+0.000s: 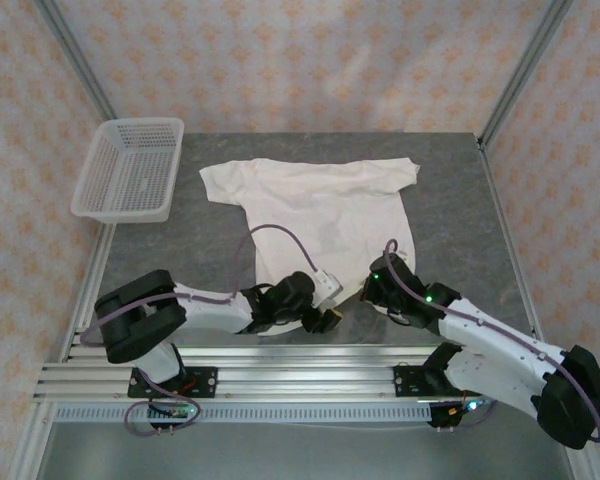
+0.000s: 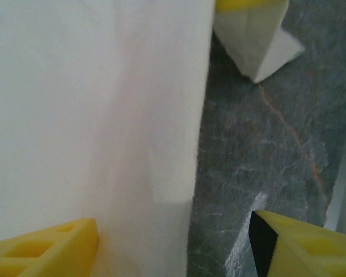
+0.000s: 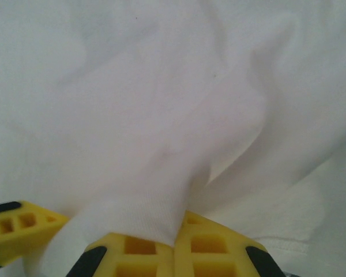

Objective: Fold the inside-out t-shirt

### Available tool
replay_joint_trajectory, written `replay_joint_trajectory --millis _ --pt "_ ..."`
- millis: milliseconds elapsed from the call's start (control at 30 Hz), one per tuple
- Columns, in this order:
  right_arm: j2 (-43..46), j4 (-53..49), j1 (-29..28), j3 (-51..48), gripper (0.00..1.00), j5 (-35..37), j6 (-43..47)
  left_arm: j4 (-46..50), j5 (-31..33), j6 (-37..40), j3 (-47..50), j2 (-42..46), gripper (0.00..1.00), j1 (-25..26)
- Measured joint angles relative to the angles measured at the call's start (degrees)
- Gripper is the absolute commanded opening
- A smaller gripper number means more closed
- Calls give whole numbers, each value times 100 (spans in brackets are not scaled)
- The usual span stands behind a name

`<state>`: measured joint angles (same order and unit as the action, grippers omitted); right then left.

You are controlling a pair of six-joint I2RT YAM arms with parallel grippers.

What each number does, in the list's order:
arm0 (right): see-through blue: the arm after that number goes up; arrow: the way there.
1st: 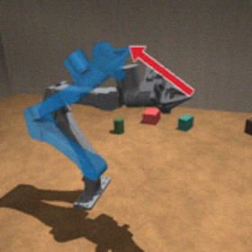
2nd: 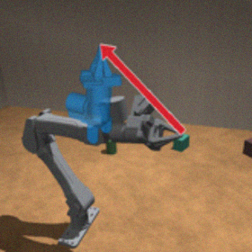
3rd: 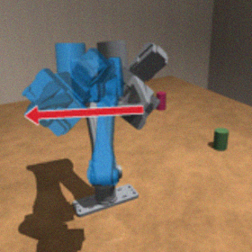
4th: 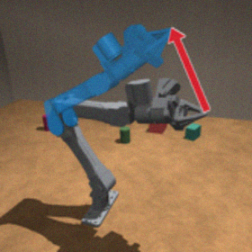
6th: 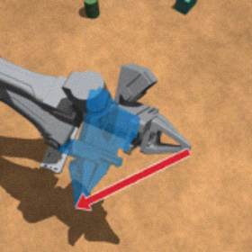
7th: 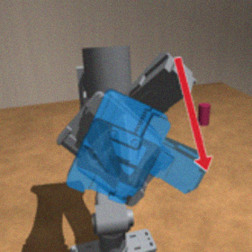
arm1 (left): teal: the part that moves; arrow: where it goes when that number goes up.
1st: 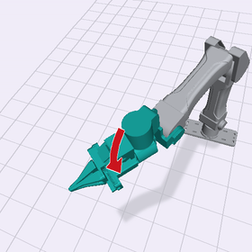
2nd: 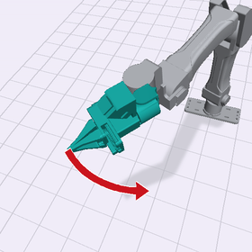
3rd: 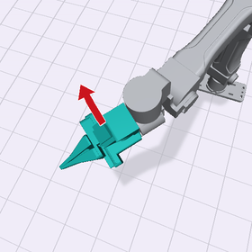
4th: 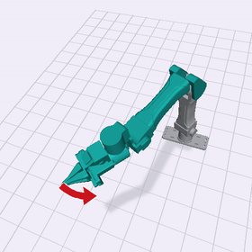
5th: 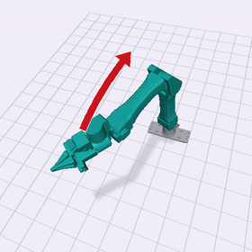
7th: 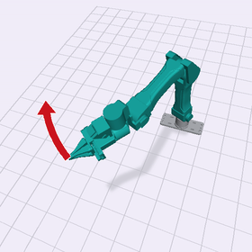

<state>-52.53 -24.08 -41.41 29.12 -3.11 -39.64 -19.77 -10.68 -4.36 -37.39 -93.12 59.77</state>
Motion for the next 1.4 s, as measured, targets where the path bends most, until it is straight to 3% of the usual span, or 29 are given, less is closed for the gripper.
replay_joint_trajectory --millis 233,333,467,600,767,933,1000,1100,1167,1400 --pt "-24 -210 39 81 0 -116 -85 122 925 57 -192 -299 31 201" --pt "-72 -275 61 101 0 -114 -96 162 1158 22 -188 -225 20 201" --pt "-210 -317 74 101 0 -116 -107 256 1130 -4 -157 109 21 197" --pt "-391 -315 74 103 0 -133 -107 262 1008 -42 -142 393 34 146" --pt "-448 -321 74 129 0 -151 -105 284 798 -50 -103 378 31 -15" --pt "-446 -337 74 201 0 -149 -105 306 310 -26 -103 149 34 -133" --pt "-446 -339 74 201 0 -146 -105 354 157 -24 -105 68 28 -142" --pt "-446 -339 74 201 0 -149 -105 389 55 -7 -105 28 9 -142" --pt "-446 -339 74 201 1 -146 -105 387 57 -20 -105 28 2 -153" --pt "-446 -417 74 201 7 -79 -105 400 7 -153 -44 323 0 -354"
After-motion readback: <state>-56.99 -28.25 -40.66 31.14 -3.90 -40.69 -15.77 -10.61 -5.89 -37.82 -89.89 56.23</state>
